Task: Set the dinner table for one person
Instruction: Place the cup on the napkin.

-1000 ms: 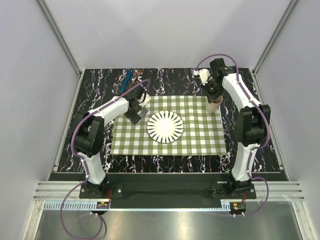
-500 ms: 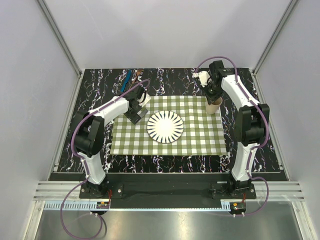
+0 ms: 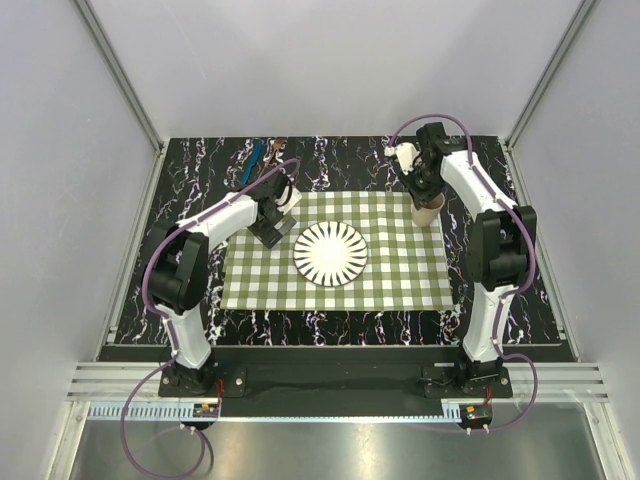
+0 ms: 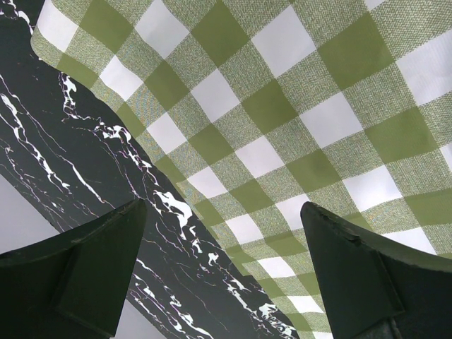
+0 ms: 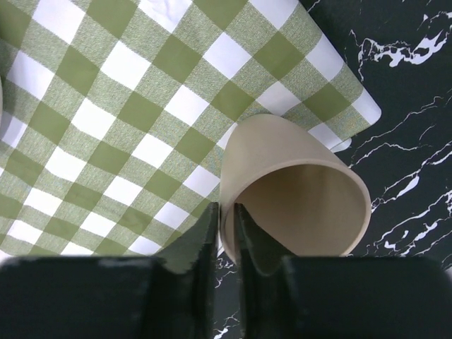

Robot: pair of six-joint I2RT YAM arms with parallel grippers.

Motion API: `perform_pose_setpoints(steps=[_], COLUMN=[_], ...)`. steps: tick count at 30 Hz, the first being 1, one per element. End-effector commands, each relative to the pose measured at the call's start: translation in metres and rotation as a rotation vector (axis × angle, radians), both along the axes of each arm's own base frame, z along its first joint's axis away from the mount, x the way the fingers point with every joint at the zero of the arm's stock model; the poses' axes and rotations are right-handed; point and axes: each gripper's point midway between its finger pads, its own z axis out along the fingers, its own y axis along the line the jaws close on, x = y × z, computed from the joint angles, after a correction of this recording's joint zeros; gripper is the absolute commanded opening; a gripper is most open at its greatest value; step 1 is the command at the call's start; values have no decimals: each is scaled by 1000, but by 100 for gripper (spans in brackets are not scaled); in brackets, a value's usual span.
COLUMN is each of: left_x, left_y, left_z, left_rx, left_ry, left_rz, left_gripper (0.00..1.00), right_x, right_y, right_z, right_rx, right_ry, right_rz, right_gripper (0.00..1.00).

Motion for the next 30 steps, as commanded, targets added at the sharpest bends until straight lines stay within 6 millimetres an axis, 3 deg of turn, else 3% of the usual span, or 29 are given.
perform_pose_setpoints(steps=[1,3,9,19,22,24,30], left_x=[18,18,18,18,19,19,19], left_y=[-3,-3,-4,-3,-3,-3,-4], left_z=[17,16,16,16,16,17,16], left_rx=[-20,-21,-20,-19,-18,-19,-17], left_ry=[-69,-67,-66,-68,-68,-70,-68], left_rz=[18,19,19,20,20,20,17], left_gripper=[99,99,99,99,99,99,99], right_x=[4,3,5,12,13,13,14], right_y=[0,-1,-2,-5,-6,-7,-5], right_z=[-6,-6,-1,18,23,27,39], right_rx=[-18,-23,-34,-58,-66,-69,-68], right_ry=[-10,-9,-25,-82,-95,-103,-134], right_rz=[10,13,14,14,15,17,23], right_gripper=[24,34,38,54,62,76,85])
